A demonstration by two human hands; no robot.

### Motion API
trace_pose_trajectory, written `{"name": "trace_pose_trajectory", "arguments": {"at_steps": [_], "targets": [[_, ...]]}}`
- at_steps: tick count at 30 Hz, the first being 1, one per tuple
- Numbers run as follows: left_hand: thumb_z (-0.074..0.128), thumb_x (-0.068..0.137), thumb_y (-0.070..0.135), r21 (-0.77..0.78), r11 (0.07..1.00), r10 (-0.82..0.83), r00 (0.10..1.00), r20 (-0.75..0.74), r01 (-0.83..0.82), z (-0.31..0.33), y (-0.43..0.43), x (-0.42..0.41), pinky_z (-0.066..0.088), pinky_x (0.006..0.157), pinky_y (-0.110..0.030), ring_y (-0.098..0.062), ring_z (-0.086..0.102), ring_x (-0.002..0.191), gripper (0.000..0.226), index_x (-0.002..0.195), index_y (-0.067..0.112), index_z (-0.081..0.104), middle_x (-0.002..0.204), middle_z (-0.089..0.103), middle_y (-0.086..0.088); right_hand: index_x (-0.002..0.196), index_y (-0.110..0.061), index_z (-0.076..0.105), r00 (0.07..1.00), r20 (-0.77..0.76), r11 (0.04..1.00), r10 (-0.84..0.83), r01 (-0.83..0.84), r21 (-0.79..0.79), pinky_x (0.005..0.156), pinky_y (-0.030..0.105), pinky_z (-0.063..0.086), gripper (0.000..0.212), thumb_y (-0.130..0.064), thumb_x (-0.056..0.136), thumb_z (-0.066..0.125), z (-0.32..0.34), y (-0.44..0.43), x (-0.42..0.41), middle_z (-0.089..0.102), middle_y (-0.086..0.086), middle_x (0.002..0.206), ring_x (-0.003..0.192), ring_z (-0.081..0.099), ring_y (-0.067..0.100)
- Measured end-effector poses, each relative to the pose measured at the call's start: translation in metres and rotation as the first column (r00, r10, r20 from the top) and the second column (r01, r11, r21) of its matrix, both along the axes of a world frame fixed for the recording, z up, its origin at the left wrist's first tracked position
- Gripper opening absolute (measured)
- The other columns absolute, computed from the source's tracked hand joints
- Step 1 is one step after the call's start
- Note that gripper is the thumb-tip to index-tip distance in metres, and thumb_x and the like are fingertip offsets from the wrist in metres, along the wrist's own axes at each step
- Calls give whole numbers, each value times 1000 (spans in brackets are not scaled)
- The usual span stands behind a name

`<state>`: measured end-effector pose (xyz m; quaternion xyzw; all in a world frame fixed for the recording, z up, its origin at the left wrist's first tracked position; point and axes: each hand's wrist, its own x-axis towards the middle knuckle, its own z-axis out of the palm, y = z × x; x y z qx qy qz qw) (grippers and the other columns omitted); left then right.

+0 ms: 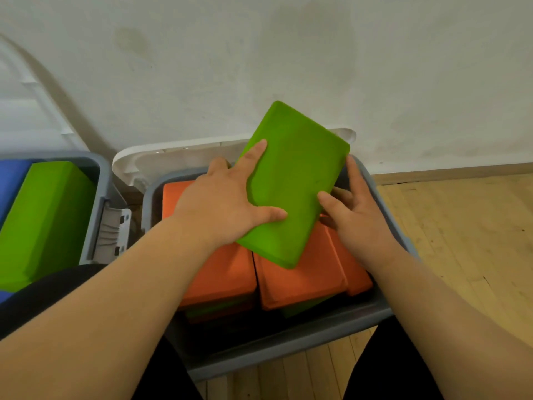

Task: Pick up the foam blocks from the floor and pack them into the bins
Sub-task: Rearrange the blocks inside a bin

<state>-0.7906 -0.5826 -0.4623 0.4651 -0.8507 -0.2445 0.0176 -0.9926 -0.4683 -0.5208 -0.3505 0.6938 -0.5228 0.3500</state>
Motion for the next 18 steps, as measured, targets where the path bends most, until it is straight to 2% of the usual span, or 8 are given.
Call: {"name": "trace_pose_trajectory", "arguments": {"at_steps": [2, 4, 6, 9, 11, 14, 16, 18], "targets": [[63, 65, 88, -12, 1000, -4, 1000, 27, 4, 8, 1, 2, 45, 100, -44, -35, 55, 123, 115, 154, 60, -4, 136, 41, -7, 136, -75, 26, 998, -33, 999, 45, -45, -17, 83, 43, 62, 81, -36, 84, 74, 4, 0, 4, 68, -5, 129, 114, 69, 12], [56, 65, 91, -32, 999, 25, 998, 63, -23, 16, 1, 6, 44, 103, -45, -35, 51, 129, 111, 156, 55, 4, 143, 39, -8, 145, -63, 26, 993, -27, 994, 112, -112, 13, 72, 37, 62, 82, -25, 91, 75, 8, 3, 6, 73, -1, 118, 98, 75, 18], [52, 64, 95, -133, 990, 56, 991, 119, -40, 19, 3, 5, 44, 105, -51, -38, 46, 131, 113, 157, 43, 14, 143, 35, -9, 148, -51, 31, 983, -20, 983, 180, -180, 25, 69, 34, 61, 75, -12, 96, 68, 13, 4, 9, 77, 3, 100, 84, 77, 22], [53, 64, 94, -238, 971, 72, 985, 156, -34, 12, 15, -10, 44, 101, -56, -42, 43, 126, 113, 148, 26, 21, 142, 28, -12, 131, -34, 57, 997, -79, 1000, 24, -24, -4, 72, 39, 58, 48, -4, 94, 65, 13, -2, 4, 76, 8, 81, 70, 74, 20], [51, 61, 97, -255, 967, 70, 983, 172, -24, 3, 20, -18, 39, 104, -57, -43, 39, 131, 121, 150, 24, 15, 152, 19, -13, 119, -33, 67, 986, -103, 991, -131, 129, -26, 82, 49, 58, 33, -16, 91, 68, 8, -3, -11, 74, -1, 89, 74, 69, 12], [53, 56, 99, -191, 981, 71, 988, 139, -44, -6, 9, -15, 36, 111, -58, -45, 33, 137, 132, 156, 31, -1, 159, 10, -13, 132, -50, 52, 984, -93, 988, -155, 155, -4, 103, 45, 52, 51, -41, 84, 66, 4, -7, -27, 57, -14, 134, 99, 63, -10], [54, 55, 98, -159, 986, 54, 996, 64, -43, -9, 3, -11, 36, 111, -57, -42, 34, 138, 132, 157, 40, -5, 159, 13, -11, 152, -46, 33, 997, 16, 997, -77, 77, -24, 113, 45, 45, 66, -32, 96, 64, 3, -15, -28, 44, -13, 153, 110, 57, -18], [52, 56, 98, -157, 988, 5, 999, 50, 3, -9, 2, -13, 35, 112, -56, -40, 33, 140, 126, 156, 48, -6, 158, 14, -8, 159, -33, 25, 998, 61, 998, 5, -1, -66, 114, 45, 44, 68, -17, 102, 59, 5, -24, -27, 53, -9, 147, 116, 60, -7]]}}
